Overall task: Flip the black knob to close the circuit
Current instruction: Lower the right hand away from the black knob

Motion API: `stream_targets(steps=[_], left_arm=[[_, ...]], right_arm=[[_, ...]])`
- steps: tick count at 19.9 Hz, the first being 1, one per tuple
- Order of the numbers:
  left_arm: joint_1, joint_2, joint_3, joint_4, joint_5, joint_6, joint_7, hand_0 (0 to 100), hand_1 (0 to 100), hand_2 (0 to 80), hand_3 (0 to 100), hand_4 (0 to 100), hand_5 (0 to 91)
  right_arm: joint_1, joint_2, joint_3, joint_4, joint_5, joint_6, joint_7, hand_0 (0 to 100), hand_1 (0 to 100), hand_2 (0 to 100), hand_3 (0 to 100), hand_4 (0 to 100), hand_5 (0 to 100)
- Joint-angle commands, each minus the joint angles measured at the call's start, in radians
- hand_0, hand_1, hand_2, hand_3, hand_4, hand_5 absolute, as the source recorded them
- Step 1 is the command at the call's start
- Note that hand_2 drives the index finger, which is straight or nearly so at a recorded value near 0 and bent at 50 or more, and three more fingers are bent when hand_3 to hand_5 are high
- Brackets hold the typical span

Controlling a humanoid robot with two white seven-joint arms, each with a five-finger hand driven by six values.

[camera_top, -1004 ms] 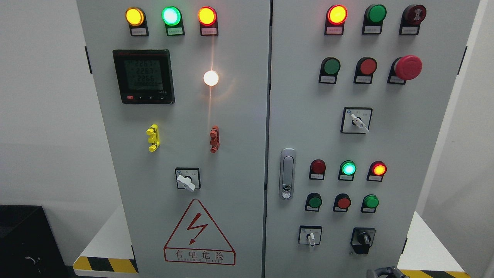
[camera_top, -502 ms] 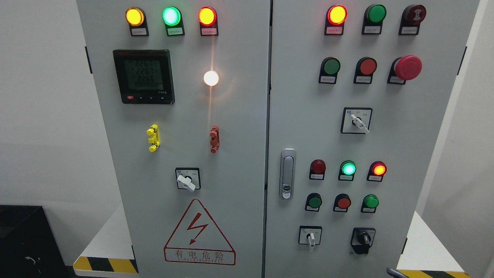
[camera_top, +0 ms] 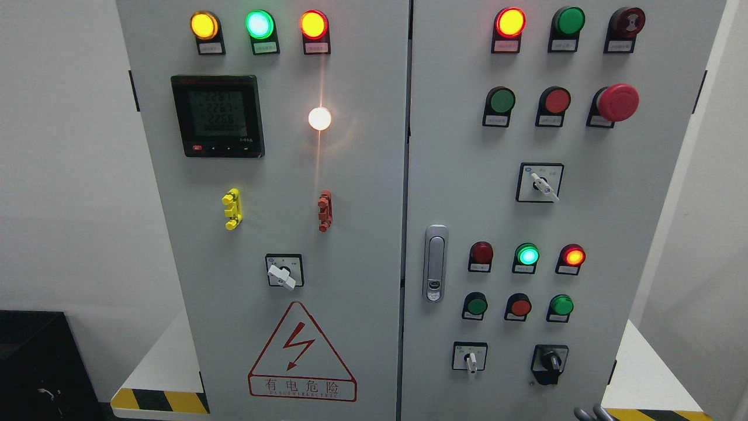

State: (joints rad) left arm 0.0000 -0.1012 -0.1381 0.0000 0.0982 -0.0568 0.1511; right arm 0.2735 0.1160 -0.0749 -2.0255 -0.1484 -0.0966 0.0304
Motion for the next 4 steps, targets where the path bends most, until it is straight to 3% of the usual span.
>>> stream_targets(steps=[1,4], left_arm=[[0.023,0.0,0.0,-0.029,0.0,0.0,-0.001,12,56,0.0,0,0,0.0],[0.021,0.0,0.0,-0.029,0.0,0.0,-0.001,12,56,0.0,0,0,0.0]], right_arm=[[0.016,0.001,0.009,-0.019,-0.039,-0.008,0.011,0,0,0,8,1,0],[0.016,0.001,0.009,-0.021,-0.039,-0.008,0.011,0,0,0,8,0,0]])
